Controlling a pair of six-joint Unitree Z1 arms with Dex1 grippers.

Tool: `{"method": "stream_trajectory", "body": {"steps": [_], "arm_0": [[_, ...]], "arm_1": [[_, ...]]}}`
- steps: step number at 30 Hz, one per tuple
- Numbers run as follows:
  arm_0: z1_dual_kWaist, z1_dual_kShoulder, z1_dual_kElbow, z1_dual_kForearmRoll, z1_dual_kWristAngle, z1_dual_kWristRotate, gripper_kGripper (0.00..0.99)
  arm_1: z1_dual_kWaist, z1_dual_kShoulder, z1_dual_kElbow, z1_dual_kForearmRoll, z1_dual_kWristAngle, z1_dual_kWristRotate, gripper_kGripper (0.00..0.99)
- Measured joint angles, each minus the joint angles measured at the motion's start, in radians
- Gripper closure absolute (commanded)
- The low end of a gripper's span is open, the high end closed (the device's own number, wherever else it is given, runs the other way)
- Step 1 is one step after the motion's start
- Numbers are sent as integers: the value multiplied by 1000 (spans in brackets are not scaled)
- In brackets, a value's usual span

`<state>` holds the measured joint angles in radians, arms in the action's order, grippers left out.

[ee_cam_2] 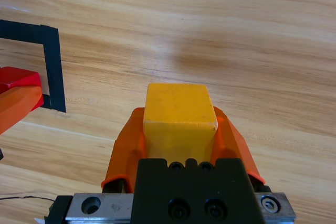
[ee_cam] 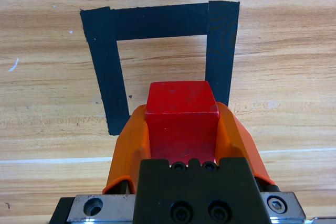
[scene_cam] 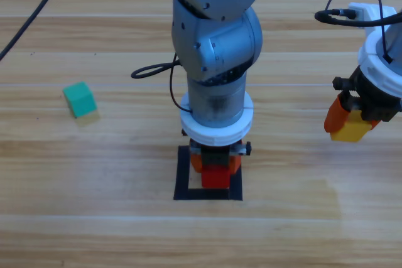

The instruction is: Stack the blocks in the rectangular block: red at the bottom, yellow in the middle, green on top

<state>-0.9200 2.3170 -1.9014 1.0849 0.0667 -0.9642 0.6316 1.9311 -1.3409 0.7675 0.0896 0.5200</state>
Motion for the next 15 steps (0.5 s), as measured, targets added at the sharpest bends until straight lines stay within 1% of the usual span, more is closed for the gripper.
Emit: {"method": "stream_trajectory", "body": {"steps": [15], "arm_0": [[0, 0, 2, 9, 7, 2, 970]], "arm_1": [[0, 0, 0, 0, 7, -10, 990]]}}
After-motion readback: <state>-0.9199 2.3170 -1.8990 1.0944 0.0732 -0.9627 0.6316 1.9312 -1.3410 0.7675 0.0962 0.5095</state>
